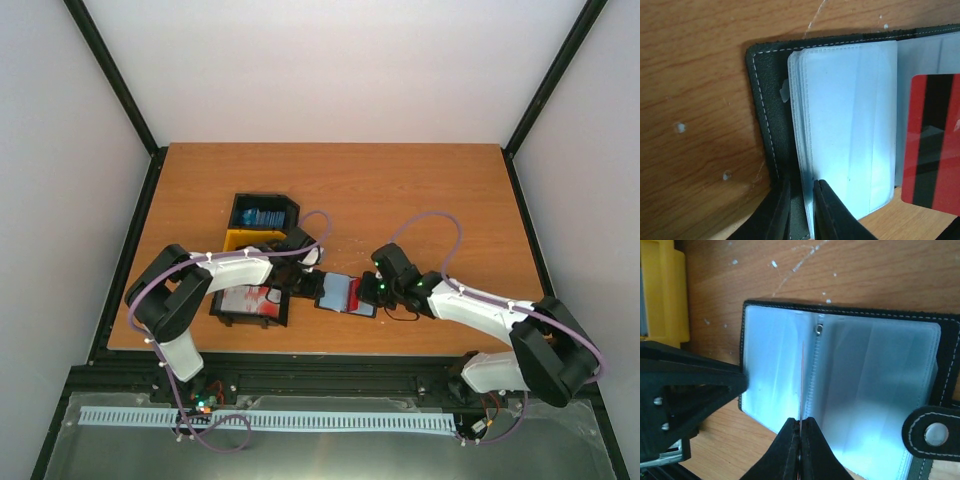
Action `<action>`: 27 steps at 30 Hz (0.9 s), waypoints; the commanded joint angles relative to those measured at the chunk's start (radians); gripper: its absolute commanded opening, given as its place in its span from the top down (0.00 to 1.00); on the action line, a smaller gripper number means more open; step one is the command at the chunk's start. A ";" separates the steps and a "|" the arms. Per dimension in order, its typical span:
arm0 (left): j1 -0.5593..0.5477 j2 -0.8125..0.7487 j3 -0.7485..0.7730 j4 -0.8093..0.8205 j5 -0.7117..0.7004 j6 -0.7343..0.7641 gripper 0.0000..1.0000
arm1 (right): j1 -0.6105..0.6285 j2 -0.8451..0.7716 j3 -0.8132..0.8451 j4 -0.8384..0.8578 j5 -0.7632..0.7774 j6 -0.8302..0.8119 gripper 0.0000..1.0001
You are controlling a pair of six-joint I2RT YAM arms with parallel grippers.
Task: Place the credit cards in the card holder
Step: Insert the credit card into the card holder.
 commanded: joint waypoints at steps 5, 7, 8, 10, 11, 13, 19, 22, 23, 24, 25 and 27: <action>-0.019 0.018 -0.027 -0.084 -0.009 -0.003 0.88 | -0.040 0.056 -0.081 0.199 -0.082 0.017 0.97; -0.019 0.020 -0.029 -0.081 -0.005 -0.001 0.88 | -0.050 0.066 -0.098 0.236 -0.105 0.024 0.97; -0.019 0.021 -0.030 -0.080 -0.004 0.000 0.88 | -0.052 0.070 -0.102 0.250 -0.112 0.027 0.97; -0.021 0.020 -0.030 -0.078 -0.002 0.001 0.89 | -0.056 0.078 -0.110 0.280 -0.118 0.041 0.97; -0.020 0.019 -0.030 -0.076 -0.001 0.000 0.88 | -0.056 0.080 -0.115 0.299 -0.119 0.046 0.97; -0.020 0.020 -0.030 -0.074 0.002 0.003 0.89 | -0.057 0.083 -0.121 0.326 -0.118 0.052 0.97; -0.020 0.025 -0.026 -0.078 -0.002 0.003 0.89 | -0.057 0.045 -0.147 0.365 -0.072 0.011 0.97; -0.019 0.026 -0.024 -0.079 -0.002 0.002 0.89 | -0.057 0.021 -0.173 0.389 -0.060 0.003 0.97; -0.021 0.026 -0.024 -0.080 -0.003 0.002 0.89 | -0.057 0.019 -0.181 0.400 -0.063 0.005 0.97; -0.020 0.027 -0.023 -0.081 -0.005 0.001 0.89 | -0.057 0.018 -0.187 0.409 -0.065 0.006 0.97; -0.021 0.028 -0.024 -0.081 -0.006 -0.001 0.89 | -0.057 0.014 -0.194 0.421 -0.070 0.012 0.97; -0.020 0.029 -0.023 -0.082 -0.008 -0.001 0.89 | -0.057 0.006 -0.209 0.456 -0.078 0.025 0.97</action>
